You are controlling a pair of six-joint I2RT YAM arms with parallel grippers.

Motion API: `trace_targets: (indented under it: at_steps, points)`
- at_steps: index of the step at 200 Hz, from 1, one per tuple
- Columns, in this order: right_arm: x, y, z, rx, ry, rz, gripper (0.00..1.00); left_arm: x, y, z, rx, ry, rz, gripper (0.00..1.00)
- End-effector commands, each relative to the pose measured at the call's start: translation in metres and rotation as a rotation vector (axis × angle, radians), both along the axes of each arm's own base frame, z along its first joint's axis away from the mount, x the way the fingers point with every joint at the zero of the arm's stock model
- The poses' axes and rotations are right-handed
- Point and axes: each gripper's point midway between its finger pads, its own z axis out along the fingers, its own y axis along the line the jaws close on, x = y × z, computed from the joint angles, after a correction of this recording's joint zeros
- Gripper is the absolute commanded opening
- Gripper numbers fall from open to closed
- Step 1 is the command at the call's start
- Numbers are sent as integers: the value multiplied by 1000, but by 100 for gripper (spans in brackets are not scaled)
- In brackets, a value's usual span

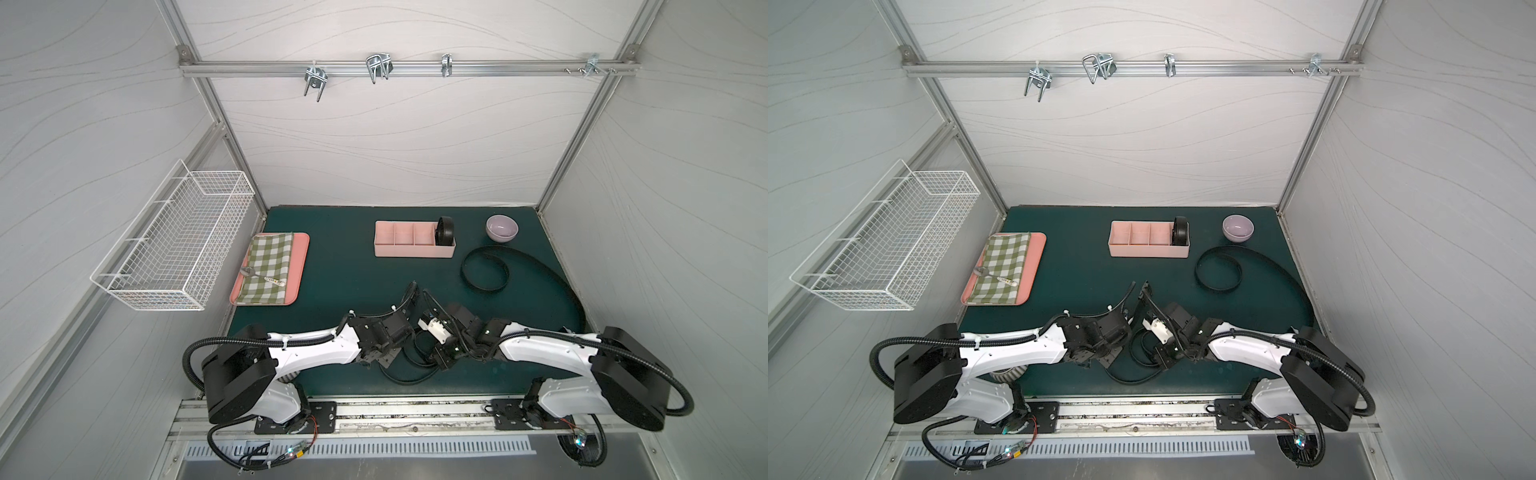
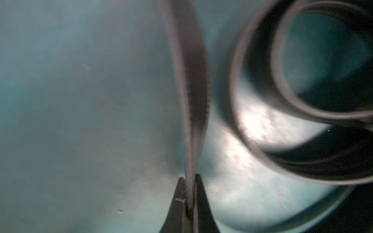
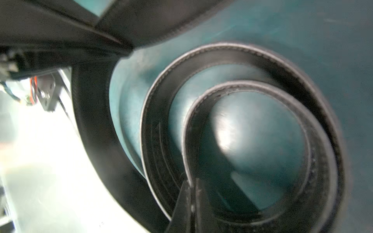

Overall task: Place the belts into the storage roll
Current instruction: Roll the belt at the center of the board.

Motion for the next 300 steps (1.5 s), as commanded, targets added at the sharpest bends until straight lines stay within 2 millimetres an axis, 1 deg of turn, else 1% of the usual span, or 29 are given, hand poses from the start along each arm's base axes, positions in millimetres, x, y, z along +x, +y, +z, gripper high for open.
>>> trace_targets:
  at_steps: [1, 18, 27, 44, 61, 75, 91, 106, 121, 133, 148, 166, 169, 183, 193, 205, 221, 249, 259, 277, 290, 300]
  points:
    - [4, -11, -3, 3, 6, -99, 0, 35, 1, 5, -51, -18, 66, 0]
    - [3, -13, 1, 21, -13, -99, 0, 54, 0, 3, -29, -16, 47, 0]
    - [3, -12, 2, 31, -23, -88, 0, 64, -7, 4, -28, -6, 18, 0]
    - [-3, -4, 3, 44, -40, -32, 0, 85, -13, -2, -8, 30, 10, 0]
    - [-12, 7, 2, 34, -79, 70, 0, 104, -19, -11, -11, 74, 15, 0]
    - [-22, 17, 0, 25, -109, 161, 0, 113, -29, -19, -47, 119, -3, 0]
    - [-31, 28, 2, 27, -153, 261, 0, 124, -29, -24, -39, 143, -4, 0]
    - [-39, 35, 3, 33, -190, 334, 0, 136, -29, -25, -51, 160, 2, 0]
    - [-45, 41, 3, 41, -186, 388, 0, 145, -29, -21, -63, 164, -6, 0]
    - [-50, 46, 3, 48, -175, 435, 0, 149, -31, -18, -60, 152, -33, 0]
    - [-57, 59, 7, 66, -177, 502, 0, 155, -38, -10, -76, 132, -65, 0]
    - [-67, 78, 12, 89, -189, 577, 0, 161, -46, -4, -84, 128, -99, 0]
    - [-68, 83, 16, 98, -197, 589, 0, 162, -46, -3, -84, 129, -101, 0]
    - [-75, 95, 15, 83, -202, 638, 0, 164, -53, -1, -88, 145, -130, 0]
    - [-79, 101, 13, 63, -204, 662, 0, 166, -58, 1, -102, 152, -138, 0]
    - [-81, 101, 7, 27, -211, 672, 0, 169, -64, 2, -118, 163, -144, 0]
    - [-82, 95, -1, 8, -217, 666, 0, 173, -75, 6, -156, 166, -152, 0]
    - [-82, 86, -9, 6, -224, 644, 0, 177, -107, 15, -186, 162, -202, 0]
    - [-81, 86, -10, 6, -232, 637, 0, 176, -119, 18, -189, 161, -224, 0]
    - [-78, 89, -7, 22, -252, 623, 0, 177, -136, 20, -195, 162, -246, 0]
    - [-78, 91, -7, 31, -256, 615, 0, 178, -142, 21, -205, 171, -240, 0]
    - [-78, 92, -9, 23, -263, 612, 0, 179, -143, 20, -212, 173, -221, 0]
